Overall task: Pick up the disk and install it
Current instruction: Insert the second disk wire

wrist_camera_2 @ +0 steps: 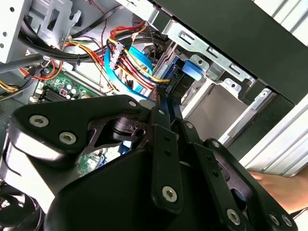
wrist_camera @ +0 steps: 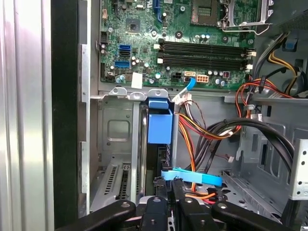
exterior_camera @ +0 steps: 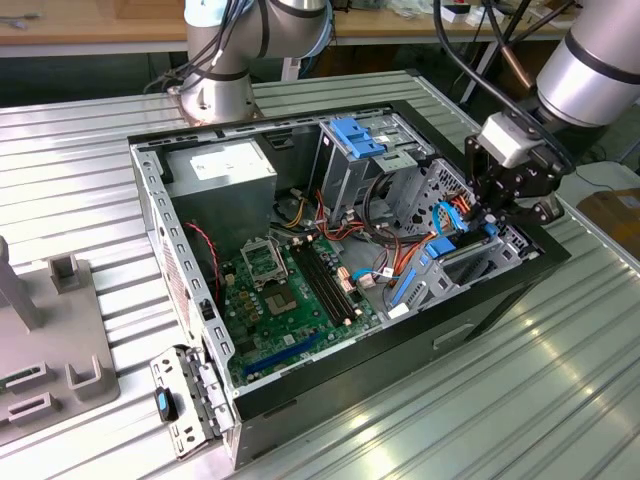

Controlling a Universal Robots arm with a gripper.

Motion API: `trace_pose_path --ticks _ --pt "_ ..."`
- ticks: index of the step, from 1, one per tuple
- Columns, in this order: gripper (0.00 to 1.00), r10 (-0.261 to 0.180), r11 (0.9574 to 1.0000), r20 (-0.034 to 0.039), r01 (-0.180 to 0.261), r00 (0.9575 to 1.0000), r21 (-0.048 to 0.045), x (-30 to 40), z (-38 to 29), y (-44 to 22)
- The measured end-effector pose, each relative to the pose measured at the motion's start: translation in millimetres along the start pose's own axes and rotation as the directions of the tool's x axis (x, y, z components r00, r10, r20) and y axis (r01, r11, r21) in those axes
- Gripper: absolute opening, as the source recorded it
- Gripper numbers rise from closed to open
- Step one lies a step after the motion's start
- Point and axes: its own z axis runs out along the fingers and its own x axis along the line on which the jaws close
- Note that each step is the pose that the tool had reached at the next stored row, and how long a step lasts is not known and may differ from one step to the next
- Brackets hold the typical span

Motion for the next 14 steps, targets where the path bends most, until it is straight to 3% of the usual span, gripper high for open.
trace_pose_path --ticks 5,14 --pt "0.16 0.000 1.0000 -0.0002 0.000 1.0000 0.0000 0.6 3.9 0.4" --pt "0.16 0.000 1.0000 -0.0002 0.000 1.0000 0.0000 1.0 5.2 0.6"
